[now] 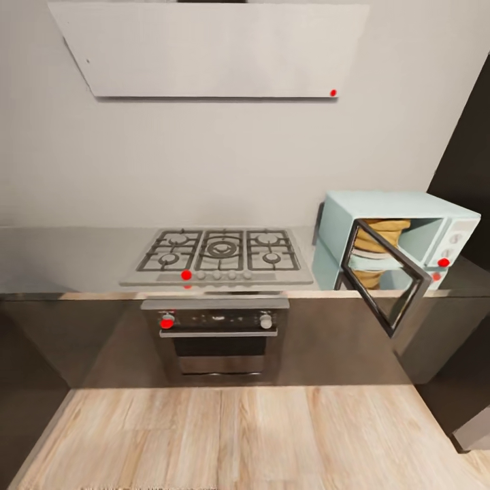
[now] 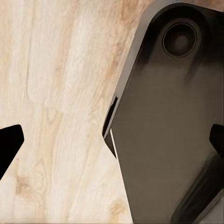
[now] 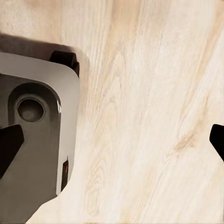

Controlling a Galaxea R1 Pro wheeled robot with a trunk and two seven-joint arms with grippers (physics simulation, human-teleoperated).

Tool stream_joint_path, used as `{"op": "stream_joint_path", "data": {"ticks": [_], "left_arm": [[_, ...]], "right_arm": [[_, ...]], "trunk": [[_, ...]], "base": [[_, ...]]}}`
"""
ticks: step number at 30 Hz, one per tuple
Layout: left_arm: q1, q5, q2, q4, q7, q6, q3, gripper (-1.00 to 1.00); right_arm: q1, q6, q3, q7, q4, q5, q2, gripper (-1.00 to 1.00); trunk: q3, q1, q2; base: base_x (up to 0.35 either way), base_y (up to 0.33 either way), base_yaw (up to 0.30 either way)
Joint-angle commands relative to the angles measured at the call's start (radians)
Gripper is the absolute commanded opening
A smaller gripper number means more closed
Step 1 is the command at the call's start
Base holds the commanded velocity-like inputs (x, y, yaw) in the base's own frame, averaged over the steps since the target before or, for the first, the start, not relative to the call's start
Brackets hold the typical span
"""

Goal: In the kitchen, take the popcorn bag from the countertop, put it into the microwave, and heat it until the popcorn is cooked so the cooked popcorn ends up inside the bag.

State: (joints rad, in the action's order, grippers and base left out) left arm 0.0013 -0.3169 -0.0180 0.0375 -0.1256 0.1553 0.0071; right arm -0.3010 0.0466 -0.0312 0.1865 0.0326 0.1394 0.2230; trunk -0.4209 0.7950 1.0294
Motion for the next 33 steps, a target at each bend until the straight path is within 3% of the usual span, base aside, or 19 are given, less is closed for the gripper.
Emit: {"op": "stream_joint_path", "data": {"ticks": [1, 6, 12, 17, 19, 20, 24, 26, 33], "left_arm": [[0.0, -0.003, 0.0, 0.001, -0.002, 0.002, 0.001, 1.0], [0.0, -0.006, 0.002, 0.0, -0.006, 0.001, 0.005, 1.0], [0.0, -0.041, 0.003, -0.001, -0.012, 0.001, 0.006, 1.0], [0.0, -0.044, 0.003, -0.001, -0.012, 0.001, 0.004, 1.0], [0.0, -0.045, 0.003, -0.001, -0.012, 0.001, 0.004, 1.0], [0.0, -0.045, 0.003, -0.001, -0.012, 0.001, 0.004, 1.0], [0.0, -0.045, 0.002, -0.001, -0.012, 0.001, 0.004, 1.0], [0.0, -0.045, 0.002, -0.001, -0.012, 0.001, 0.004, 1.0], [0.0, -0.045, 0.003, -0.001, -0.012, 0.001, 0.004, 1.0]], "right_arm": [[-0.001, 0.001, -0.003, 0.003, 0.001, 0.006, -0.001, 1.0], [-0.001, 0.0, -0.003, 0.002, 0.001, 0.006, -0.002, 1.0], [-0.001, 0.002, -0.003, 0.003, 0.001, 0.006, -0.002, 1.0], [-0.001, 0.001, -0.001, 0.003, 0.001, 0.005, -0.009, 1.0], [-0.001, 0.0, 0.0, 0.003, 0.0, 0.007, -0.068, 1.0], [-0.001, 0.0, 0.0, 0.004, -0.001, 0.008, -0.112, 1.0], [-0.001, 0.001, 0.0, 0.004, 0.0, 0.006, -0.228, 1.0], [-0.001, 0.0, 0.001, 0.004, 0.0, 0.008, -0.242, 1.0], [-0.001, 0.0, -0.002, 0.003, 0.0, 0.007, -0.237, 1.0]], "trunk": [[-0.001, 0.0, 0.001], [-0.001, 0.0, 0.001], [-0.001, 0.0, 0.001], [-0.001, 0.0, 0.001], [-0.001, 0.0, 0.001], [-0.001, 0.0, 0.001], [-0.001, 0.0, 0.001], [-0.001, 0.0, 0.001], [-0.001, 0.0, 0.001]], "base": [[0.0, 0.0, 0.264], [0.0, 0.0, 0.065], [0.0, -0.011, 0.003], [0.0, -0.224, 0.0], [0.0, -0.278, 0.0], [0.0, -0.281, 0.0], [0.0, -0.283, 0.0], [0.0, -0.283, 0.0], [0.0, -0.283, 0.0]]}}
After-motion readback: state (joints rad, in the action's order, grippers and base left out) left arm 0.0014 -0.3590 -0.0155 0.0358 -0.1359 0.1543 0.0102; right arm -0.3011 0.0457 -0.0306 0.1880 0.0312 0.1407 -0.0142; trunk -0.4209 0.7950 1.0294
